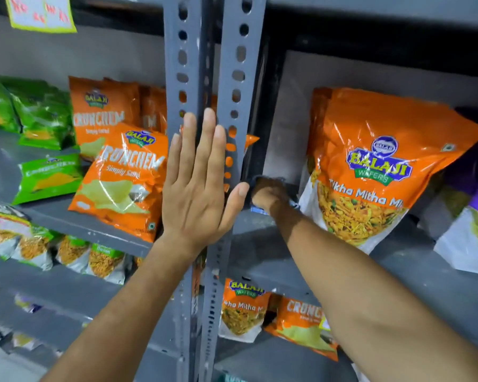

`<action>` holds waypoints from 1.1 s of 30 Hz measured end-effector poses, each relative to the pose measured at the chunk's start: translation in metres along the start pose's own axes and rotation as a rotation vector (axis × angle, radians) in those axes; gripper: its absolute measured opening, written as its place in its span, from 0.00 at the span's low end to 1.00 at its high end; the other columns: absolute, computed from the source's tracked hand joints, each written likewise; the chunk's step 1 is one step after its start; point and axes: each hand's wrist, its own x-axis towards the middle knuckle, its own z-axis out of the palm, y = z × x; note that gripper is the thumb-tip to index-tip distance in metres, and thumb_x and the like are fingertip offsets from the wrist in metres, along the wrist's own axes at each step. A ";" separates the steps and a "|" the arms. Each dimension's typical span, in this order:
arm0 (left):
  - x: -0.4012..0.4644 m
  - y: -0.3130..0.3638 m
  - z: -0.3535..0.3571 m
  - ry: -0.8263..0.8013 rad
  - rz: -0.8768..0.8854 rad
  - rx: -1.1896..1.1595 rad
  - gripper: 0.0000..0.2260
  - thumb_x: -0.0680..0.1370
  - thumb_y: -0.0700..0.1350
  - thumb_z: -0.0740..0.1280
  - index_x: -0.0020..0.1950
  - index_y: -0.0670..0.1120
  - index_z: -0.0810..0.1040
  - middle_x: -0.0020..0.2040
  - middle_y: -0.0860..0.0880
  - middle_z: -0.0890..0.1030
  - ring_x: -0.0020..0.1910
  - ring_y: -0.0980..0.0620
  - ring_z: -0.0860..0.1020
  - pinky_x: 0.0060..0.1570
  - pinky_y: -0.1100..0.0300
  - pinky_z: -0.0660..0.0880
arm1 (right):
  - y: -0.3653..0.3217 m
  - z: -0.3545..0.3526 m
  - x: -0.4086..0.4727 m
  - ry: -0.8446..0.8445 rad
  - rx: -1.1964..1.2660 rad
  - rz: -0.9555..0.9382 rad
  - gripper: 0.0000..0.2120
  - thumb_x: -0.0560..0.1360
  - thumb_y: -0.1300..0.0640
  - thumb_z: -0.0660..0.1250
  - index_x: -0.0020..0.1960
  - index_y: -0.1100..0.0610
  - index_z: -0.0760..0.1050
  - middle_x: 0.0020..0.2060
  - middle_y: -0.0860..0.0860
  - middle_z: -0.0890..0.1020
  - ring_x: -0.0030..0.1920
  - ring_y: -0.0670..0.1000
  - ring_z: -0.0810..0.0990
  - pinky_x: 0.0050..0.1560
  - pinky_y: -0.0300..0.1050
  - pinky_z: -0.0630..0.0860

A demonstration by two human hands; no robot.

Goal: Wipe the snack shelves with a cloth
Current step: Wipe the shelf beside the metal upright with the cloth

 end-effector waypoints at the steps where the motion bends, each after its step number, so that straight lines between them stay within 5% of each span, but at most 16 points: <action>1: 0.001 0.001 -0.001 -0.001 -0.004 -0.007 0.33 0.85 0.55 0.54 0.82 0.33 0.55 0.82 0.32 0.60 0.82 0.29 0.57 0.83 0.39 0.51 | -0.003 0.000 -0.007 -0.013 0.032 -0.005 0.16 0.71 0.50 0.62 0.55 0.49 0.81 0.54 0.54 0.85 0.54 0.59 0.83 0.57 0.53 0.80; 7: 0.002 0.003 -0.004 -0.006 -0.018 -0.002 0.33 0.85 0.55 0.56 0.81 0.32 0.57 0.81 0.30 0.61 0.81 0.28 0.57 0.83 0.39 0.50 | -0.013 -0.018 -0.099 0.046 0.211 -0.204 0.15 0.71 0.57 0.58 0.51 0.62 0.79 0.50 0.63 0.84 0.54 0.65 0.80 0.56 0.54 0.75; 10: 0.002 0.002 -0.005 -0.016 -0.016 0.003 0.33 0.85 0.54 0.57 0.82 0.32 0.57 0.82 0.30 0.60 0.82 0.28 0.57 0.83 0.39 0.50 | -0.020 -0.029 -0.139 -0.015 0.190 -0.244 0.18 0.76 0.64 0.58 0.63 0.58 0.77 0.61 0.59 0.81 0.62 0.62 0.78 0.59 0.52 0.74; 14: 0.002 0.001 -0.005 -0.026 -0.012 0.011 0.33 0.86 0.55 0.56 0.82 0.34 0.55 0.82 0.31 0.59 0.82 0.30 0.56 0.83 0.38 0.51 | -0.022 -0.049 -0.166 -0.099 0.224 -0.226 0.19 0.81 0.62 0.55 0.67 0.51 0.76 0.63 0.60 0.81 0.59 0.64 0.80 0.49 0.49 0.73; 19: 0.002 -0.001 -0.003 -0.014 -0.005 -0.003 0.33 0.86 0.55 0.56 0.82 0.34 0.55 0.82 0.32 0.59 0.83 0.32 0.55 0.84 0.41 0.49 | -0.014 -0.074 -0.098 0.212 0.599 -0.025 0.14 0.80 0.56 0.58 0.58 0.56 0.81 0.50 0.52 0.83 0.52 0.56 0.81 0.49 0.46 0.75; 22: 0.002 -0.001 -0.002 0.003 0.002 -0.004 0.33 0.85 0.55 0.55 0.82 0.34 0.55 0.82 0.35 0.57 0.83 0.32 0.55 0.84 0.41 0.49 | -0.008 -0.065 -0.029 0.258 0.518 0.170 0.12 0.75 0.59 0.61 0.56 0.57 0.80 0.51 0.56 0.84 0.55 0.61 0.82 0.51 0.50 0.79; 25: 0.001 -0.002 0.001 0.008 -0.001 -0.014 0.33 0.85 0.55 0.56 0.82 0.35 0.54 0.83 0.37 0.55 0.84 0.33 0.54 0.84 0.41 0.49 | 0.002 -0.040 0.014 0.106 0.416 0.250 0.13 0.75 0.56 0.64 0.58 0.57 0.78 0.56 0.58 0.82 0.59 0.63 0.80 0.60 0.56 0.79; 30: 0.000 -0.002 0.003 0.007 -0.009 -0.022 0.33 0.84 0.55 0.56 0.83 0.36 0.54 0.83 0.35 0.59 0.84 0.35 0.53 0.83 0.40 0.51 | 0.008 0.000 0.028 -0.028 -0.019 0.152 0.19 0.73 0.46 0.61 0.61 0.50 0.77 0.60 0.56 0.81 0.62 0.62 0.78 0.64 0.57 0.74; 33: 0.001 0.000 0.001 0.003 -0.013 -0.026 0.33 0.84 0.55 0.56 0.82 0.35 0.55 0.82 0.33 0.61 0.82 0.31 0.57 0.83 0.39 0.52 | -0.002 -0.010 0.002 -0.077 -0.003 -0.024 0.10 0.76 0.49 0.57 0.52 0.47 0.76 0.59 0.56 0.82 0.59 0.60 0.80 0.64 0.57 0.74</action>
